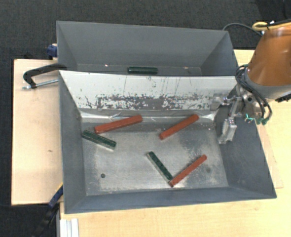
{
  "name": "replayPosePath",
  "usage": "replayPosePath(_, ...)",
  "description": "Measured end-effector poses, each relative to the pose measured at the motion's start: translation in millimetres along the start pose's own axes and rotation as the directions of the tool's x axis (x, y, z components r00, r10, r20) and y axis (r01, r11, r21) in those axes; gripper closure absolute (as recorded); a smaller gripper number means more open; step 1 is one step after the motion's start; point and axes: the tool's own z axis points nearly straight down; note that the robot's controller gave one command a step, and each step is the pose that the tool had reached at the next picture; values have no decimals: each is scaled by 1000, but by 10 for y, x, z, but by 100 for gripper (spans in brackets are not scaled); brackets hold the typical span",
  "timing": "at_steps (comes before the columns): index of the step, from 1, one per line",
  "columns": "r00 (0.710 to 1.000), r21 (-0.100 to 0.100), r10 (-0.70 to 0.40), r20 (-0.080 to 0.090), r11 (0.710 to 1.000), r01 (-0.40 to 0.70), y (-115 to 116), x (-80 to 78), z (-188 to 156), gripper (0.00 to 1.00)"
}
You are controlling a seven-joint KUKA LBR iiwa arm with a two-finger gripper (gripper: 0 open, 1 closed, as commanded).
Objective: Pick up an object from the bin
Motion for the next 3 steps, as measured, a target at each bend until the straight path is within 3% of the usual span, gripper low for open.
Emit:
replayPosePath(1,1000,1,-1,3,1000,1,10,10,11,0)
replayPosePath(2,998,-4,-66,-7,998,66,392,320,445,0)
replayPosePath(3,986,-1,-165,3,986,165,232,553,519,0)
